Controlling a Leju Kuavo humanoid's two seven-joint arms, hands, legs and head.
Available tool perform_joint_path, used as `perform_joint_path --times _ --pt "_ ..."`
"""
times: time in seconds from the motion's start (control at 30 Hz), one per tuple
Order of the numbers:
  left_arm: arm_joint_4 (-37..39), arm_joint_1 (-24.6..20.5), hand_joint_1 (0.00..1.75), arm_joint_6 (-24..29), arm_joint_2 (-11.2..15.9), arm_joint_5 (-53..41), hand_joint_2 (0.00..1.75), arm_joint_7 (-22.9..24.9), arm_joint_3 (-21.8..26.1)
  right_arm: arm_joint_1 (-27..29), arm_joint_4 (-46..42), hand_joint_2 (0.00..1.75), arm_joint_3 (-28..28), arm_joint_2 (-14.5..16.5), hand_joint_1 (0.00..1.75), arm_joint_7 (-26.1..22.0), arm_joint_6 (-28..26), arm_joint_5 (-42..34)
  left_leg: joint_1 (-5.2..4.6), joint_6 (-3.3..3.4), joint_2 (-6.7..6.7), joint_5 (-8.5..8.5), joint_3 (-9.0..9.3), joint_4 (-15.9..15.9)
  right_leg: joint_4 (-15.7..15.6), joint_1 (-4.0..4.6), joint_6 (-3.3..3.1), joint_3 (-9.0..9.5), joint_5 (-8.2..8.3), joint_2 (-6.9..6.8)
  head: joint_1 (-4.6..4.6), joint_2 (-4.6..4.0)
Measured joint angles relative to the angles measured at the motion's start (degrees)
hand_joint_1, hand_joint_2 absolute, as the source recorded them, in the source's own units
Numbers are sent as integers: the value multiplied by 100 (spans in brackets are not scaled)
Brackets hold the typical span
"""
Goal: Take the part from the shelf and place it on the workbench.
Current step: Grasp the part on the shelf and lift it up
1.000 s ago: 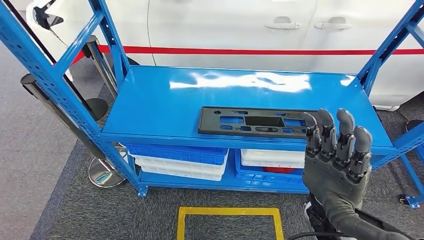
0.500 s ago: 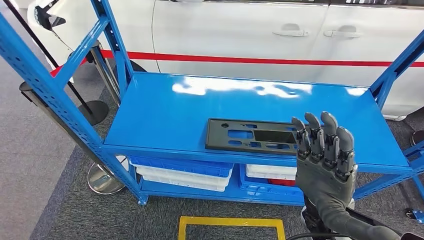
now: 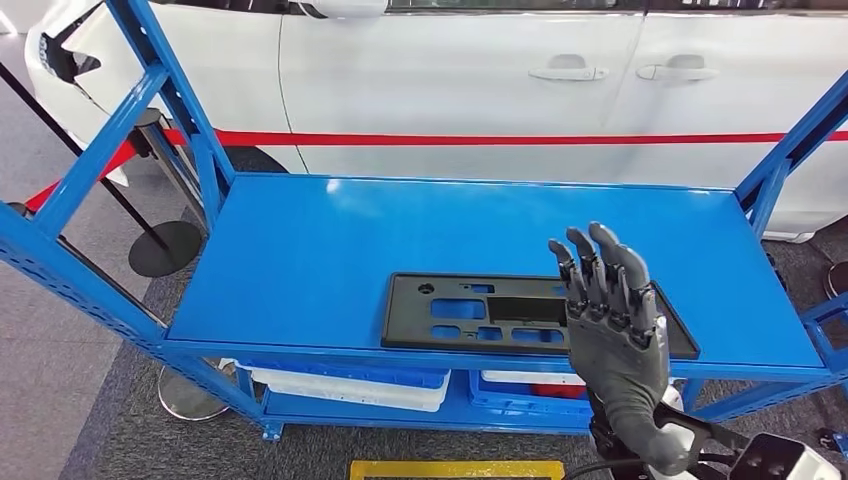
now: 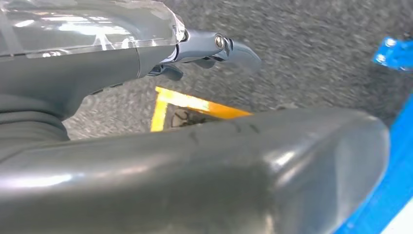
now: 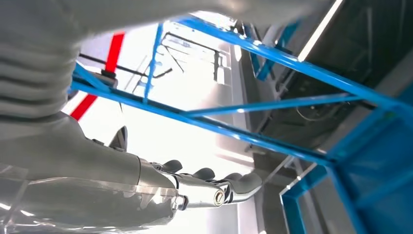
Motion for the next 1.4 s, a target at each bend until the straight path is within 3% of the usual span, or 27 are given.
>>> perform_joint_path --times 0.13,0.2,0.3,0.33,0.37,0.4,0.47,0.5,0.53,0.63,0.7,0.8,0.83,0.87,0.9,0.97,1.03,1.13,1.2,1.33,1.37,1.4 --pt "0 -16 0 72 -10 8 0 61 30 -58 589 175 203 -20 0 21 -117 165 -17 96 -4 122 10 -171 31 -2 116 7 -104 5 1 0" --pt "0 -27 0 103 -26 34 0 94 52 -92 777 175 252 -62 0 -1 -153 184 16 136 -4 125 59 -233 254 -11 185 -87 -255 -10 19 0" --pt "0 -36 0 162 -52 83 0 160 108 -98 1017 175 267 -201 0 -2 -185 264 29 173 -4 98 95 -261 1274 -89 281 -681 -642 -25 38 0" --pt "0 -35 0 177 -68 98 0 183 126 -84 1089 175 267 -264 0 -1 -230 356 30 177 -6 85 105 -261 1525 -116 305 -868 -662 -27 38 0" --pt "0 -31 0 186 -87 111 0 201 139 -69 1150 175 265 -334 0 -2 -334 528 33 174 -8 70 122 -261 1571 -137 323 -958 -563 -29 38 0" --pt "0 -28 0 189 -107 121 0 218 151 -57 1201 175 259 -400 0 -2 -499 777 37 167 -11 52 149 -261 1395 -153 334 -933 -360 -31 38 0" --pt "0 -24 0 190 -149 143 0 236 177 -23 1284 175 221 -547 0 -2 -911 1369 41 137 -22 14 210 -263 664 -169 332 -657 112 -46 38 -1" --pt "0 -27 0 190 -169 150 0 237 192 0 1319 175 195 -615 0 0 -1092 1610 36 111 -30 -2 222 -259 338 -158 316 -531 244 -52 39 0" --pt "0 -28 0 190 -186 154 0 237 209 31 1351 175 168 -682 0 9 -1256 1830 31 79 -37 -9 223 -262 139 -141 297 -459 299 -56 38 0" --pt "0 -27 0 181 -227 155 0 237 243 190 1403 175 105 -849 0 54 -1695 2463 31 -31 -36 -21 222 -286 21 -117 217 -435 292 -45 34 0" --pt "0 -28 0 167 -243 154 0 238 254 304 1405 175 80 -927 0 107 -1926 2825 34 -71 -30 -161 171 -117 -35 -133 141 -393 310 -49 33 0" --pt "0 -24 0 138 -254 140 0 242 273 480 1386 175 72 -1033 0 224 -2232 3354 35 -69 -28 -706 -287 924 -56 -102 55 -360 301 -63 30 0" --pt "0 -18 0 124 -258 131 0 244 276 550 1366 175 73 -1071 0 266 -2306 3529 34 -66 -28 -806 -431 1228 -52 -84 46 -357 296 -63 30 0" --pt "0 -12 0 107 -261 120 0 246 277 623 1332 175 74 -1113 0 306 -2361 3699 34 -59 -28 -792 -485 1340 -46 -68 38 -353 290 -60 30 0" --pt "0 -8 0 90 -263 110 0 248 277 693 1288 175 78 -1156 0 345 -2401 3846 33 -44 -28 -669 -429 1224 -39 -55 34 -344 282 -55 29 0" --pt "0 -10 0 66 -263 94 0 255 276 828 1173 175 101 -1256 0 413 -2434 4065 24 15 -29 -286 -75 499 -16 -38 43 -318 254 -42 30 0" --pt "0 -20 0 54 -261 72 0 267 276 938 1062 175 139 -1375 0 462 -2439 4218 2 69 -33 -99 212 -95 24 -19 83 -315 223 -32 34 0" --pt "0 -22 0 39 -269 49 0 288 276 1045 938 175 211 -1537 0 573 -2443 4465 -22 132 -32 -77 274 -239 34 -21 167 -328 218 -24 35 0" --pt "0 -22 0 31 -279 45 0 301 277 1076 895 175 248 -1626 0 683 -2481 4663 -6 196 -21 -37 294 -297 170 -45 240 -378 106 -25 45 0" --pt "0 -22 0 17 -288 34 0 316 276 1086 896 175 338 -1702 0 949 -2757 5179 8 244 -5 -9 291 -332 1417 -119 382 -958 -513 -32 66 0" --pt "0 -18 0 13 -291 32 0 316 276 1085 911 175 371 -1702 0 1030 -2871 5356 8 242 -5 -10 292 -330 1570 -134 402 -1035 -520 -35 67 0" --pt "0 -16 0 10 -296 30 0 316 276 1079 930 175 407 -1701 0 1103 -2984 5519 9 239 -6 -12 298 -329 1513 -149 412 -1008 -419 -38 67 0"
